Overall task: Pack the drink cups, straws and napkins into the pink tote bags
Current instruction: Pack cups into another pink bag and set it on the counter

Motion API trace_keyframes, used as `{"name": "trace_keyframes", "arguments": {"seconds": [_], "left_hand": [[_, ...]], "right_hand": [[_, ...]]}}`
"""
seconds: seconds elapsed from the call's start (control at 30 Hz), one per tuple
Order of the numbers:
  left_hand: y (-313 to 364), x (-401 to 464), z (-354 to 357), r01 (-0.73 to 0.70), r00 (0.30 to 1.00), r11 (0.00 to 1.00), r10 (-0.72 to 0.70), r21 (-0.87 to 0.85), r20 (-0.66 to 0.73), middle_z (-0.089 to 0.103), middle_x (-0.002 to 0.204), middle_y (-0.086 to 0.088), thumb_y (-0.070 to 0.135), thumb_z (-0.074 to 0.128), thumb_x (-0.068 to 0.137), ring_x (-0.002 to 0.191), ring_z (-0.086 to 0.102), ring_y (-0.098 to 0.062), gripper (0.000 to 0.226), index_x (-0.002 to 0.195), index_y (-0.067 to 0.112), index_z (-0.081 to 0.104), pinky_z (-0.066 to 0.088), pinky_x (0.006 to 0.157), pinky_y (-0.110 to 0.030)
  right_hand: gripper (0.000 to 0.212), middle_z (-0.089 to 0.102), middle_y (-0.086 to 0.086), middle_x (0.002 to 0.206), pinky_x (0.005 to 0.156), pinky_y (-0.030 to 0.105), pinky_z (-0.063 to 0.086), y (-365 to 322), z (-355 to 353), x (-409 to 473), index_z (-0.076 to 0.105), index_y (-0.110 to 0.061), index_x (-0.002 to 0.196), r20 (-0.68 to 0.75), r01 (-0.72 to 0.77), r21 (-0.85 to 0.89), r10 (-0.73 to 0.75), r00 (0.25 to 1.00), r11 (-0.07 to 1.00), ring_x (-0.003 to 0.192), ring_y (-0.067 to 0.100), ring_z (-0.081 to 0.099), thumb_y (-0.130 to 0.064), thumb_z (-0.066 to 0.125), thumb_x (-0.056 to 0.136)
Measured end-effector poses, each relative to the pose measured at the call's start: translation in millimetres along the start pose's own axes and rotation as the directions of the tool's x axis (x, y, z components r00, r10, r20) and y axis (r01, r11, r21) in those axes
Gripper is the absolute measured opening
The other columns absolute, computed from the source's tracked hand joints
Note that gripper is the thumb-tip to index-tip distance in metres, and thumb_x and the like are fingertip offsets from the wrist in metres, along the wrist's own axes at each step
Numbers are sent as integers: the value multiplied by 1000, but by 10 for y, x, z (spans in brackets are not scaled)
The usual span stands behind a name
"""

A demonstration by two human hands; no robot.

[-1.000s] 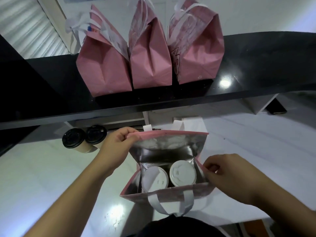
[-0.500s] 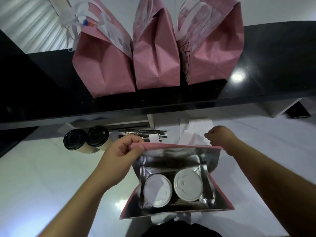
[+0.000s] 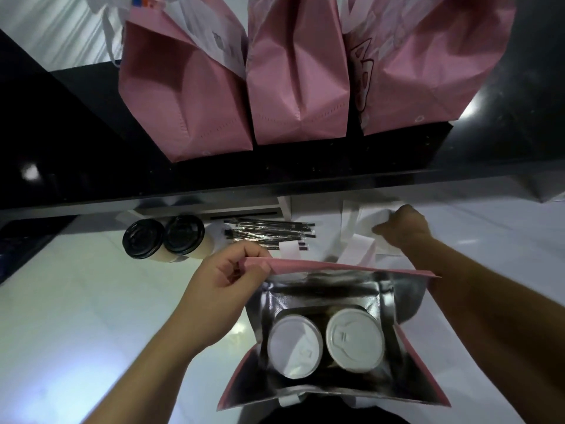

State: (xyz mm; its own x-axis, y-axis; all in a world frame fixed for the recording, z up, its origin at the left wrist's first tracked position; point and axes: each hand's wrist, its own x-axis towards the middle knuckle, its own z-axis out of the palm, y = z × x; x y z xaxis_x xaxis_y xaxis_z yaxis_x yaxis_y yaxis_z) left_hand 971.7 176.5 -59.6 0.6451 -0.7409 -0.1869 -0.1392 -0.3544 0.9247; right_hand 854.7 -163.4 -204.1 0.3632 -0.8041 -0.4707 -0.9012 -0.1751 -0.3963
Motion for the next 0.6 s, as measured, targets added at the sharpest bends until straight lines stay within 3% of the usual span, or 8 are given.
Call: {"name": "trace_keyframes", "arguments": {"seconds": [0.17,0.23,0.33,0.43,0.53,0.6], "left_hand": [[-36,3,0,19,1000,1000,-19,-6,2,71,85,1,41,63,92,78,66,-17,21,101,26,75,50,69,-17],[-44,1,-7,22,1000,1000,-22,-10,-2,72,86,1,40,63,92,79,67,-17,22,102,26,75,50,70,-16],[-41,-10,-10,17,1000,1000,-17,-2,-2,72,85,3,41,63,92,78,66,-12,22,102,26,75,48,69,-13],[-43,-15,-7,20,1000,1000,-20,-7,-9,72,84,3,43,63,91,75,64,-9,24,102,26,75,47,68,-12],[-48,-15,-2,23,1000,1000,-23,-19,-2,71,83,2,44,63,90,75,63,-13,24,102,27,75,47,67,-15],[-49,-14,-7,23,1000,1000,-23,-12,-4,71,83,2,45,63,90,75,63,-13,24,101,28,75,47,67,-15]], "right_hand": [[25,69,13,91,72,34,49,39,45,1,70,1,101,-54,74,44,-71,996,996,83,32,61,-19,72,86],[21,72,18,91,70,37,53,64,53,-29,71,0,98,-101,113,114,-102,990,987,82,34,64,-17,68,87],[15,69,9,85,70,36,50,106,46,-87,69,-8,97,-162,173,214,-140,977,961,78,30,61,-22,63,92],[15,66,1,87,74,37,52,180,-8,-138,65,-16,104,-233,184,353,-104,967,917,79,27,63,-26,61,94],[8,68,1,84,67,35,54,285,-87,-166,63,-18,93,-260,154,458,-33,965,876,80,28,67,-25,57,92],[10,69,9,84,69,41,56,330,-148,-200,64,-15,86,-224,109,537,17,975,836,84,36,69,-21,57,91]]}}
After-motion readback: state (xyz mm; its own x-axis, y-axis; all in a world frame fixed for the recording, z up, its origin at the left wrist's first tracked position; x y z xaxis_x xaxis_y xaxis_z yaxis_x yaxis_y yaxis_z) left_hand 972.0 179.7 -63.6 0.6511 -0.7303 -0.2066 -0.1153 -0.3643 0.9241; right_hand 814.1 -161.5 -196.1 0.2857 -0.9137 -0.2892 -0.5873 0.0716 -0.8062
